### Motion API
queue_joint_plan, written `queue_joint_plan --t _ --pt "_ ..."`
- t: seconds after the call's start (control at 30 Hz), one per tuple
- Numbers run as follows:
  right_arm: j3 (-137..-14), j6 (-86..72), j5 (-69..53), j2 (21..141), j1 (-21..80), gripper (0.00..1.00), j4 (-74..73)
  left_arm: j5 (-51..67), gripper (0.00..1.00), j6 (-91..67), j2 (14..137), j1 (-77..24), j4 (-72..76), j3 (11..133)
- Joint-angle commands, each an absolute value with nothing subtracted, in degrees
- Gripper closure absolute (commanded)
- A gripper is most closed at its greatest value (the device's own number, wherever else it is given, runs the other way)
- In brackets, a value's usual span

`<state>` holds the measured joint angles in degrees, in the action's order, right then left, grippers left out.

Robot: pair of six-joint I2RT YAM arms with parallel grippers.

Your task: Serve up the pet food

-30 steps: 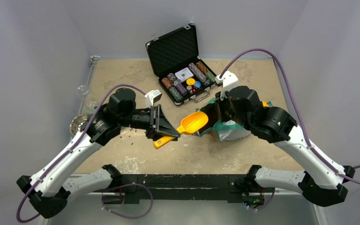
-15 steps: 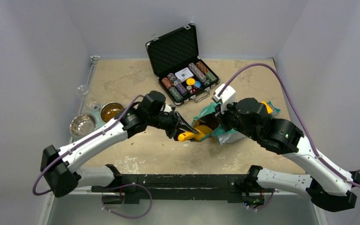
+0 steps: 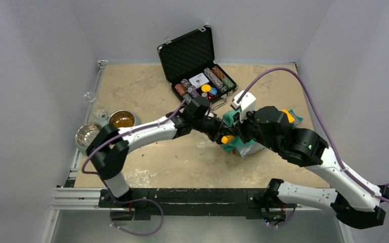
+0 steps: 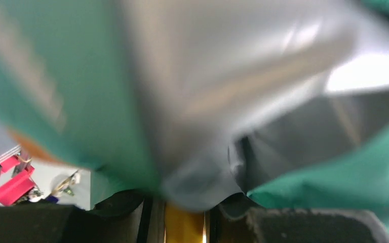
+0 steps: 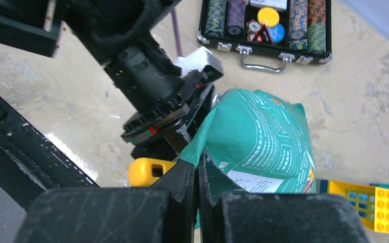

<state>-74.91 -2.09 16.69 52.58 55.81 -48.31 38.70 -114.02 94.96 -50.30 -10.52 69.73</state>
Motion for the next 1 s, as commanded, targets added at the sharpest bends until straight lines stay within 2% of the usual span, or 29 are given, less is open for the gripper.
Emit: queue_joint_plan --t 0.0,0.13,0.27,0.4,0.6,0.8,0.97 --pt "-75.94 -7.84 18.4 51.2 56.29 1.0 -35.47 35.78 1.0 -112.29 108.03 -49.09 16.19 63.29" --pt "-76.02 -7.81 23.31 50.93 56.25 1.0 -38.72 30.34 1.0 -106.58 107.25 -49.0 32.37 55.05" --pt "-75.37 -7.59 25.74 49.92 56.17 1.0 -40.41 38.93 1.0 -93.88 109.08 -48.48 47.17 59.65" --pt "-76.31 -9.33 27.45 49.78 56.16 1.0 -42.71 43.02 1.0 -78.83 102.81 -48.63 36.98 60.95" --pt "-78.22 -9.4 29.99 50.45 56.16 1.0 -44.89 42.69 1.0 -79.89 92.79 -48.03 42.82 49.12" --pt "-78.46 -7.44 30.4 50.23 56.16 1.0 -44.92 43.85 1.0 -88.96 93.2 -47.99 61.18 41.11" --pt "-77.17 -7.09 31.25 49.39 56.15 1.0 -45.82 41.98 1.0 -85.88 87.24 -48.01 56.35 38.14"
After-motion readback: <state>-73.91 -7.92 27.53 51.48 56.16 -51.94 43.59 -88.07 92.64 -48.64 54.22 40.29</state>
